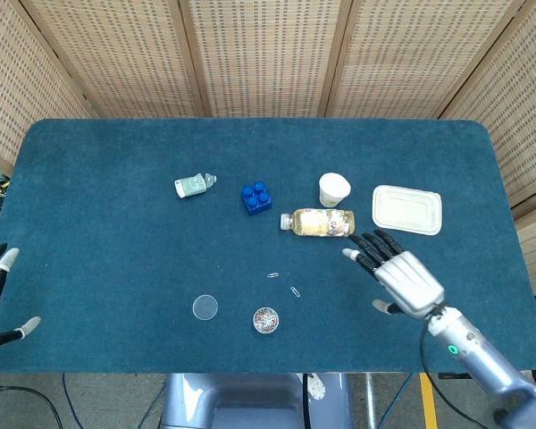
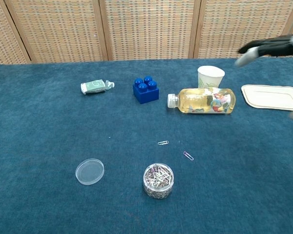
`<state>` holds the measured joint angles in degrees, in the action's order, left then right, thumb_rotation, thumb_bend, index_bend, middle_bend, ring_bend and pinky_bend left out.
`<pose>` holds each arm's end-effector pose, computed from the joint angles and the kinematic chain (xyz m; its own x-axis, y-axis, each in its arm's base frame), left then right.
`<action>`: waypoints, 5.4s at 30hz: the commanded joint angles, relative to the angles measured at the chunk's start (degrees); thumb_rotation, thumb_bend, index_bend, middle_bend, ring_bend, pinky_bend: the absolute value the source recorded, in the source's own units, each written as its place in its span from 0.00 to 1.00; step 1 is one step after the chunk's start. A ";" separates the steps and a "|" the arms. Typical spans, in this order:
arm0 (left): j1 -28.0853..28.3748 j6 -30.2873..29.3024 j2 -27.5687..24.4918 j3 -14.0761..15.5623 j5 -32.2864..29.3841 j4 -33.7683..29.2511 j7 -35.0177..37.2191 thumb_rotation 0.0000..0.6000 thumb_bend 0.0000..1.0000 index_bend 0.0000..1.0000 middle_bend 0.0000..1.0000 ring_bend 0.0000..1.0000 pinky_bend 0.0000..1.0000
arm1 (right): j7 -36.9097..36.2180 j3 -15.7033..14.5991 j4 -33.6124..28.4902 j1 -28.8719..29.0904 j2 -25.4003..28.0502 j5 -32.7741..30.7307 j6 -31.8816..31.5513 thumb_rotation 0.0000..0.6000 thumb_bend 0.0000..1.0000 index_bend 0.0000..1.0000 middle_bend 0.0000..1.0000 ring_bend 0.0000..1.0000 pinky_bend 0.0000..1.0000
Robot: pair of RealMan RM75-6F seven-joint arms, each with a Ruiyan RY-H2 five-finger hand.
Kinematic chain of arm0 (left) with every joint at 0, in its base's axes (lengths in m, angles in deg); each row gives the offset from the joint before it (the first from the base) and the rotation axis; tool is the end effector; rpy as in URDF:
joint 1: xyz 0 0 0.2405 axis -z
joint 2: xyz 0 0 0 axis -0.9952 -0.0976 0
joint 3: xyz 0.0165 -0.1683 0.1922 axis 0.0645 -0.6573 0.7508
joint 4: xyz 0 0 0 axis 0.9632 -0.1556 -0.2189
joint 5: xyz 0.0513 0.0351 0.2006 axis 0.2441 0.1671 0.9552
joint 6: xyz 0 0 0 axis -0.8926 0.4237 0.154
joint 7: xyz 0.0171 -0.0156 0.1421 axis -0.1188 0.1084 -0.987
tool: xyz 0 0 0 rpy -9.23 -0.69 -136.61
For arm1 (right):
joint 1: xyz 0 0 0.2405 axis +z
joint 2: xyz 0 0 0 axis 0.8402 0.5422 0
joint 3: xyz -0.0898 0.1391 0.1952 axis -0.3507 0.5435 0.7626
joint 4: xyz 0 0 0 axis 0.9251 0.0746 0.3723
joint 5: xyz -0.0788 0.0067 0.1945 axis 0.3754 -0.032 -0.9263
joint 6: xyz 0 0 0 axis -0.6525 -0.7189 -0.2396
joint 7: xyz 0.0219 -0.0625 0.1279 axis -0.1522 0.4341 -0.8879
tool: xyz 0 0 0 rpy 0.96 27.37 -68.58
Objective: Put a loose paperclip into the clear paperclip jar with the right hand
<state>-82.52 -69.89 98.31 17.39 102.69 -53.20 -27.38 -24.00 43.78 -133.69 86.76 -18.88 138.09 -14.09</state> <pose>-0.2838 0.1601 0.1817 0.4154 0.0046 0.9096 0.9093 0.0240 -0.4154 -0.1723 -0.2805 0.1084 0.5947 -0.1450 0.7907 -0.6876 -0.6014 0.4068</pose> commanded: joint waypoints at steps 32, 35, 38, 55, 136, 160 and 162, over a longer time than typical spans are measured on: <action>2.41 4.82 -0.55 -1.57 -5.92 1.23 2.59 1.00 0.00 0.00 0.00 0.00 0.00 | 26.28 2.28 26.38 24.72 -38.04 -33.86 13.52 1.00 0.38 0.46 0.00 0.00 0.00; 2.58 5.07 -0.50 -1.56 -6.09 1.22 2.39 1.00 0.00 0.00 0.00 0.00 0.00 | 26.10 1.82 27.20 25.06 -38.99 -34.33 13.44 1.00 0.38 0.46 0.00 0.00 0.00; 2.66 5.16 -0.38 -1.46 -6.05 1.24 2.15 1.00 0.00 0.00 0.00 0.00 0.00 | 25.80 1.55 28.25 25.38 -40.01 -34.96 13.42 1.00 0.38 0.46 0.00 0.00 0.00; 3.04 5.62 -0.25 -1.53 -6.83 1.46 2.10 1.00 0.00 0.00 0.00 0.00 0.00 | 23.14 -0.03 33.32 25.38 -44.32 -34.50 12.08 1.00 0.38 0.46 0.00 0.00 0.00; 2.28 3.42 -0.71 -0.30 -3.74 0.46 2.57 1.00 0.00 0.00 0.00 0.00 0.00 | 21.41 -3.74 16.75 19.40 -34.49 -18.45 2.88 1.00 0.42 0.71 0.00 0.00 0.00; 2.34 3.72 -0.78 -0.30 -3.85 0.55 2.76 1.00 0.00 0.00 0.00 0.00 0.00 | 29.27 -5.98 13.15 20.10 -36.77 -18.64 5.54 1.00 0.42 0.71 0.00 0.00 0.00; 2.35 3.71 -0.76 -0.31 -3.85 0.52 2.69 1.00 0.00 0.00 0.00 0.00 0.00 | 29.75 -6.16 12.95 20.06 -36.59 -18.69 5.57 1.00 0.42 0.71 0.00 0.00 0.00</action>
<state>-80.17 -66.18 97.55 17.08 98.84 -52.68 -24.70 5.62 37.70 -120.66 106.85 -55.54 119.43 -8.54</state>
